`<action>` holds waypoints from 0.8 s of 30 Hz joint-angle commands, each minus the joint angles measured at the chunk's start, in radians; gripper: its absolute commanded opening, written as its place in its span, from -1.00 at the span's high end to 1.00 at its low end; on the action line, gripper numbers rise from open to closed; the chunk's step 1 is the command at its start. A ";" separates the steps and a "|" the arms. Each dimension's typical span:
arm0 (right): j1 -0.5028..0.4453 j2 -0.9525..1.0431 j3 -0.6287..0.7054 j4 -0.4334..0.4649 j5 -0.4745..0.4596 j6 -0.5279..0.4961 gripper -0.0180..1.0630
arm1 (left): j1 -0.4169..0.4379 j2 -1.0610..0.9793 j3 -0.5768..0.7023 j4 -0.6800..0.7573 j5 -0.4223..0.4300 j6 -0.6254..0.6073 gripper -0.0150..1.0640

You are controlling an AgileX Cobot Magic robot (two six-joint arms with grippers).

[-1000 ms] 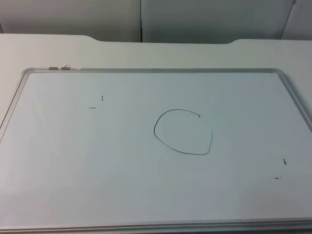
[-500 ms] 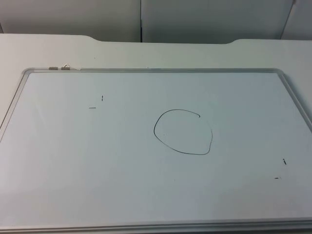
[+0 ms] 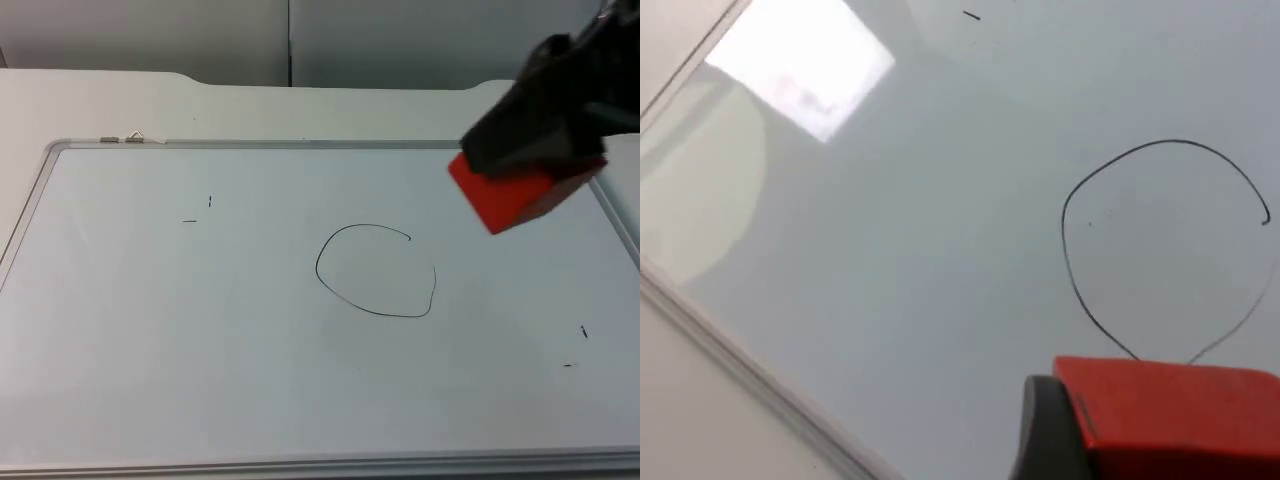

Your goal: Pick up one cube with the left hand and another cube with the right hand. First place the cube in the right hand at the target position, then stack the cube in the left hand on top.

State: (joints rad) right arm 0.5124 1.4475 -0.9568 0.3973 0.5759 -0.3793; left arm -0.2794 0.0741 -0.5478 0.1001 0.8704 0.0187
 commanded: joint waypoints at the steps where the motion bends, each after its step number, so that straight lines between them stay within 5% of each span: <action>1: 0.020 0.094 -0.063 -0.059 -0.022 0.081 0.97 | -0.005 -0.006 0.002 -0.001 -0.020 -0.007 0.98; 9: 0.024 0.334 -0.239 -0.218 -0.007 0.265 0.97 | -0.005 -0.006 0.004 -0.002 -0.019 -0.007 0.98; 24: 0.031 0.550 -0.293 -0.270 -0.112 0.350 0.97 | -0.005 -0.074 0.073 -0.018 -0.077 -0.019 0.98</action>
State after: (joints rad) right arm 0.5374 1.9874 -1.2396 0.1340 0.4970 -0.0441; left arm -0.2794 0.0070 -0.4768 0.0770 0.8177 0.0143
